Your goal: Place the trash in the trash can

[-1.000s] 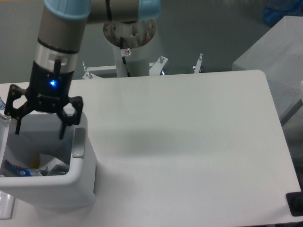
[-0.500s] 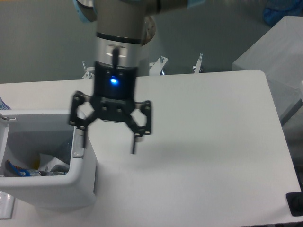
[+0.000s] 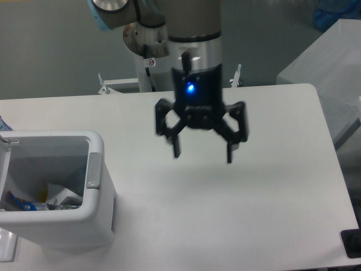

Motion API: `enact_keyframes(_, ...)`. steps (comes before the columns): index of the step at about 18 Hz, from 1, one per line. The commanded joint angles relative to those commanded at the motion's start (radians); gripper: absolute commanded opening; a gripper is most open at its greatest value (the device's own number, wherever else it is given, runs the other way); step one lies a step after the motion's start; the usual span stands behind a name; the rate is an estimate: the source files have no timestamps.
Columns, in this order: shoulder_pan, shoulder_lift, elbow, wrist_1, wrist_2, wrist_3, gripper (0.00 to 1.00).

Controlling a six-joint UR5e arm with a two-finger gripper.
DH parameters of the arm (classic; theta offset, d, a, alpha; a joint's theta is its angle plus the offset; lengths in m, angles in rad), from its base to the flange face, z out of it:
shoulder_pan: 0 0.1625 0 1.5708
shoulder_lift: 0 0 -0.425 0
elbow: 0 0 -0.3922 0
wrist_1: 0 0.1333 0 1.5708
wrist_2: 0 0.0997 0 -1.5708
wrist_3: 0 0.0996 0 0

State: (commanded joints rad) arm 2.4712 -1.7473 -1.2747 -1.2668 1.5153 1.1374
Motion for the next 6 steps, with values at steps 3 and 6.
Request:
enact_keyframes(3, 0.011, 0.026, -0.020, -0.037, 0.045, 0.149, 1.00)
enact_keyframes(6, 0.022, 0.034, -0.029, -0.039, 0.052, 0.176, 1.00)
